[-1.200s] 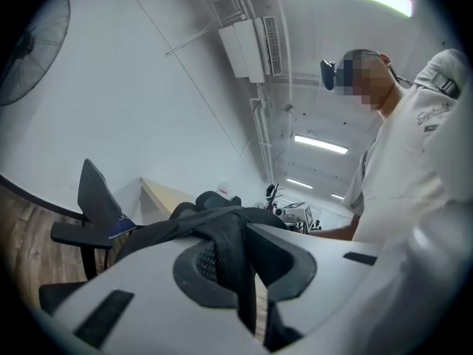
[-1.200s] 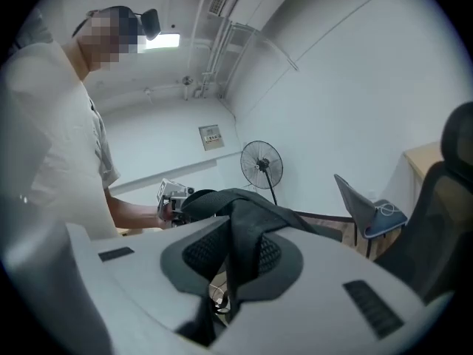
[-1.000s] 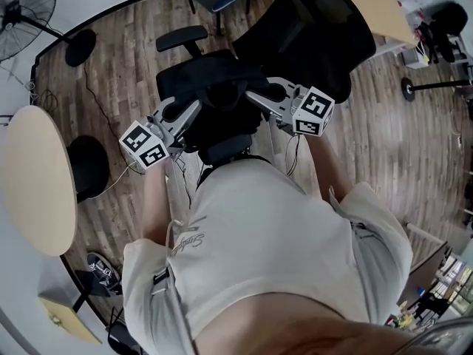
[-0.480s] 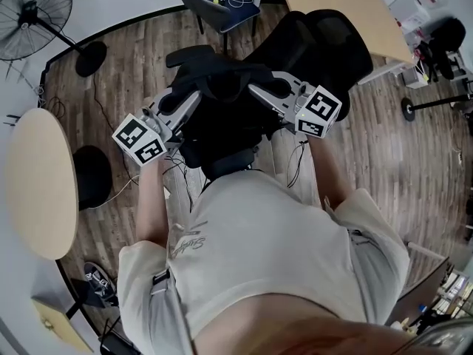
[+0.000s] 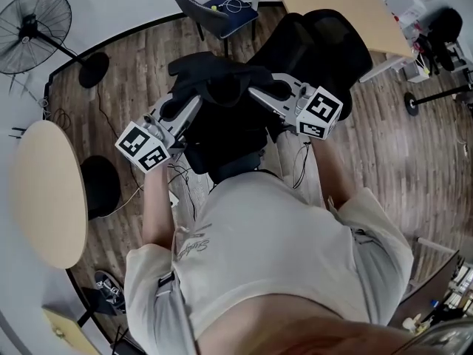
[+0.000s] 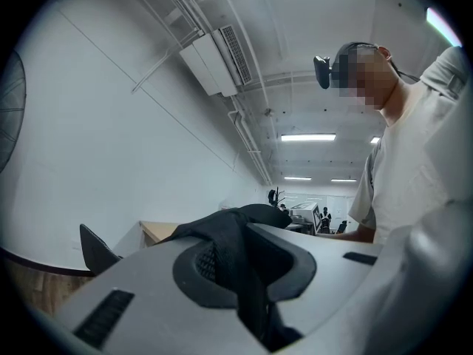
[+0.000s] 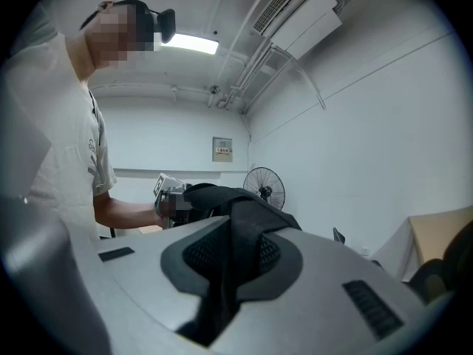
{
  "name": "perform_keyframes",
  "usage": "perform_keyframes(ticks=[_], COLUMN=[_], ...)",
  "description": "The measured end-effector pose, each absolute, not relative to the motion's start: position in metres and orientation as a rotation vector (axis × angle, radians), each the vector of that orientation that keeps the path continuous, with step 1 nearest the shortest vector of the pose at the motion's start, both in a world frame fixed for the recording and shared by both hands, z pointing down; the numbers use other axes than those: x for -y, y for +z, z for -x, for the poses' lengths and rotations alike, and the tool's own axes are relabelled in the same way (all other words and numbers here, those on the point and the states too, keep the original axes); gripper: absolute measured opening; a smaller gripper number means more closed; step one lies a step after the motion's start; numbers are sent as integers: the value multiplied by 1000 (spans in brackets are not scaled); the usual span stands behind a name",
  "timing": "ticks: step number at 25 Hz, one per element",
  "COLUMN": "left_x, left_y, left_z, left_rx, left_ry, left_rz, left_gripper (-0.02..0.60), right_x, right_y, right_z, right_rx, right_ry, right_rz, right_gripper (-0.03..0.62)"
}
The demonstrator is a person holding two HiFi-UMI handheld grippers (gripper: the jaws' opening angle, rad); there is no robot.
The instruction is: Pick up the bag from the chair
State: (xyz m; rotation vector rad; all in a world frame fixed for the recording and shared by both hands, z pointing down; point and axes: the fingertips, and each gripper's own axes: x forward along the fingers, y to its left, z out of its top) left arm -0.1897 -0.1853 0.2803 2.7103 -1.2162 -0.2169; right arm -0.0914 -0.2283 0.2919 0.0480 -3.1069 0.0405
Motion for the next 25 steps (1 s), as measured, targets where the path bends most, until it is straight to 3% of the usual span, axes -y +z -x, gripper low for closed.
perform_keyframes(ticks=[25], left_x=[167], left_y=[301], left_z=[194], left_rx=[1303], left_ry=[-236], left_rz=[-2631], left_gripper=[46], right_x=[219], right_y=[315], right_z=[100], right_rx=[3059], right_ry=[51], right_rz=[29], right_gripper=[25])
